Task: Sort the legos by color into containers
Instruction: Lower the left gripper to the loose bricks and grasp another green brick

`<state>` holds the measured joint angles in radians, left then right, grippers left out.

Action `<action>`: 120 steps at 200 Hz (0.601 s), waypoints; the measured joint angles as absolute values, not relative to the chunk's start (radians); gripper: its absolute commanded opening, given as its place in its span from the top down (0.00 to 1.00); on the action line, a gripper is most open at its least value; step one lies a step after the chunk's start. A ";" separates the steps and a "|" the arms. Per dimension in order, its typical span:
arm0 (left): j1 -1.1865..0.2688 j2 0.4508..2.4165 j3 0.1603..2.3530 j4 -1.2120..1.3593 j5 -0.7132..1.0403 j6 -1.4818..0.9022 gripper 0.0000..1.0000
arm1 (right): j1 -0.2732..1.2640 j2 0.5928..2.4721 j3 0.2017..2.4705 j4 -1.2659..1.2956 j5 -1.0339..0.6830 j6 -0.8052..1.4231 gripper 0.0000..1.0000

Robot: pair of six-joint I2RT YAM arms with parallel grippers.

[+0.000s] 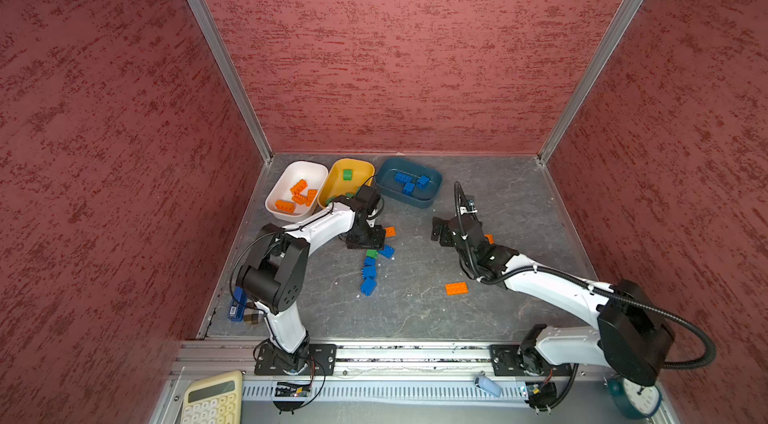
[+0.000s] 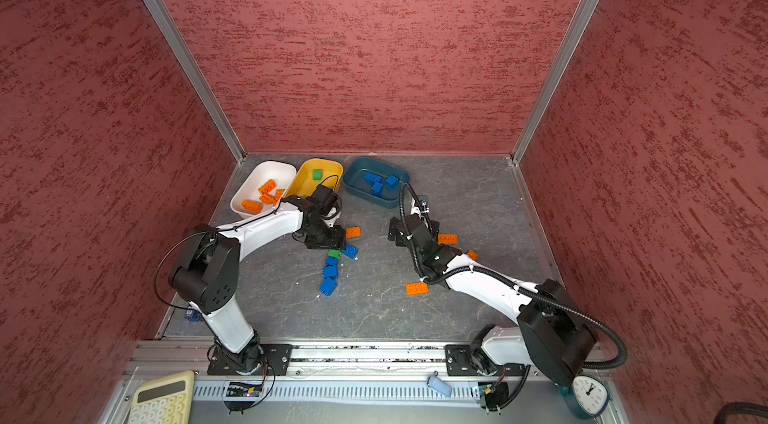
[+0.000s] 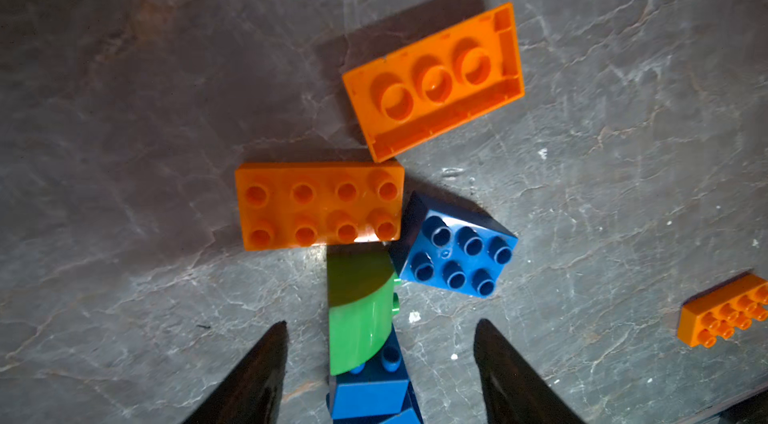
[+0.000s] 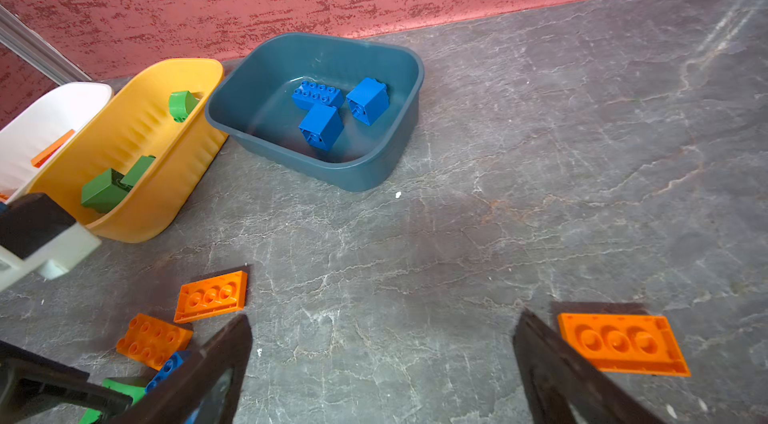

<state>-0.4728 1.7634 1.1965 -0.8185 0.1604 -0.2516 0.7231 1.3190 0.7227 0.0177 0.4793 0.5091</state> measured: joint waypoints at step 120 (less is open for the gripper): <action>-0.545 1.851 1.194 -0.798 0.060 -0.202 0.53 | 0.723 1.324 0.723 0.002 0.480 0.513 0.01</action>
<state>-0.5449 1.8515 1.1938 -0.7979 0.0601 -0.2020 0.7231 1.3243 0.7227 0.0021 0.4801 0.5125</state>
